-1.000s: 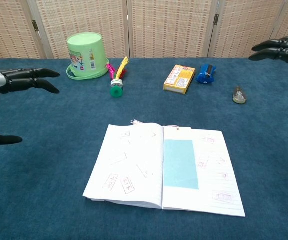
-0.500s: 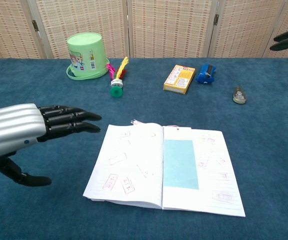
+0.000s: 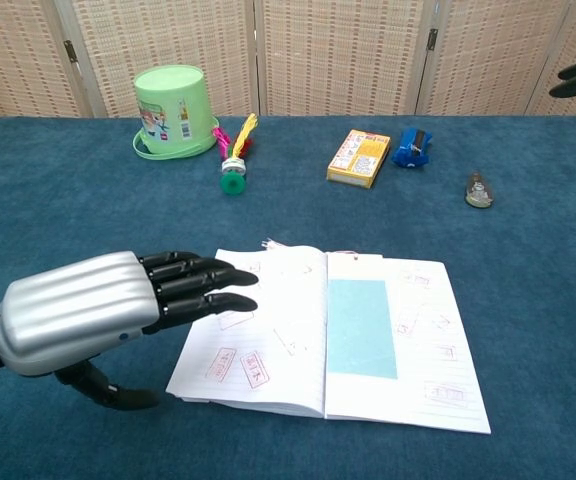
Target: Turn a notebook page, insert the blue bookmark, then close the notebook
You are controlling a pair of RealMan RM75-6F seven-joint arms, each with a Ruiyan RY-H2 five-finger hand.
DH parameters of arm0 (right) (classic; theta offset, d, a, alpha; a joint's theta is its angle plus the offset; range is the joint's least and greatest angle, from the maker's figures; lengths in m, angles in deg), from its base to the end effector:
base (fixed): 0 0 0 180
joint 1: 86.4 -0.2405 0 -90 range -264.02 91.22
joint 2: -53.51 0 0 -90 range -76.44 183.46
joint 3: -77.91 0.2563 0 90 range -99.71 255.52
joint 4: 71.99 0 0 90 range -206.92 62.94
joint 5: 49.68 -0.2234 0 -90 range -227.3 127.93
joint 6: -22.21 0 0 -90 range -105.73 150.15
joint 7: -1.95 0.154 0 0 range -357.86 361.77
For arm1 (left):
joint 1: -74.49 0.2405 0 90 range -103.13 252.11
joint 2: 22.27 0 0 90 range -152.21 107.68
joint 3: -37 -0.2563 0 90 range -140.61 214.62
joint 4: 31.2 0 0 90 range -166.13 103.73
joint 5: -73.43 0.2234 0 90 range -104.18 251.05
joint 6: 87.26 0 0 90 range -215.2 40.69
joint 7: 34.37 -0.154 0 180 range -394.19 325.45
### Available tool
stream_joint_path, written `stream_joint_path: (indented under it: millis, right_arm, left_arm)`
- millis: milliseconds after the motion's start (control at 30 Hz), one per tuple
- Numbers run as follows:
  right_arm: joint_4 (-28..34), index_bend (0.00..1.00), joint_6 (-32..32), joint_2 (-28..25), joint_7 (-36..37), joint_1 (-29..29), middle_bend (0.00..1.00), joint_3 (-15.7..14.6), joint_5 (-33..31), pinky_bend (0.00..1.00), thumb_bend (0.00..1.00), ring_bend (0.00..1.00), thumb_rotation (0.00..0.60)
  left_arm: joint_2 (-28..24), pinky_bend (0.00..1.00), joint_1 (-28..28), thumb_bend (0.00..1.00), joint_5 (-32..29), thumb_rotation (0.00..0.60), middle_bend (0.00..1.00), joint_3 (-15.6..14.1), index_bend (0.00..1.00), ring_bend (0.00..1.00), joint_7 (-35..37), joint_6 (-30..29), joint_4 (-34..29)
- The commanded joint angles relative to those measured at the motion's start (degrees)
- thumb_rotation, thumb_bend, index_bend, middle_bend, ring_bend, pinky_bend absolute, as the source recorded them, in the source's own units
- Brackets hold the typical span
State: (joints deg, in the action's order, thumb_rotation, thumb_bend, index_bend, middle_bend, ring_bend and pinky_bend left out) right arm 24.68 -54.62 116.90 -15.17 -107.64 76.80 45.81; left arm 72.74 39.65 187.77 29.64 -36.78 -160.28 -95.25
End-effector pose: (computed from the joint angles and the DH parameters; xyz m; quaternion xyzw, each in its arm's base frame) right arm -0.2321 -0.2450 0.1049 0.7656 -0.2127 0.3642 0.4858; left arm -0.1842 0.2486 -0.0692 -0.8640 -0.1187 -0.4293 0.2347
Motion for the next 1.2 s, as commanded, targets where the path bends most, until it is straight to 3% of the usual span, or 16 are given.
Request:
stream_joint_path:
  millis: [33, 900, 1200]
  right_arm:
    - [-0.1, 0.00, -0.2, -0.1, 0.2, 0.2, 0.00, 0.2, 0.1, 0.00, 0.10, 0.00, 0.600]
    - [-0.5, 0.00, -0.5, -0.1, 1.2, 1.9, 0.00, 1.2, 0.5, 0.00, 0.10, 0.00, 0.600]
    - [-0.6, 0.00, -0.5, -0.2, 1.3, 2.3, 0.00, 1.7, 0.4, 0.00, 0.10, 0.00, 0.600]
  left_arm:
    - [0.8, 0.16, -0.2, 0.23, -0.7, 0.600, 0.04, -0.1, 0.02, 0.05, -0.7, 0.4, 0.8]
    - [6.0, 0.16, -1.6, 0.23, -5.7, 0.600, 0.04, 0.3, 0.03, 0.05, -1.9, 3.2, 3.3]
    - [10.2, 0.16, -2.1, 0.23, -6.0, 0.600, 0.05, 1.4, 0.13, 0.05, 2.0, -0.3, 8.6]
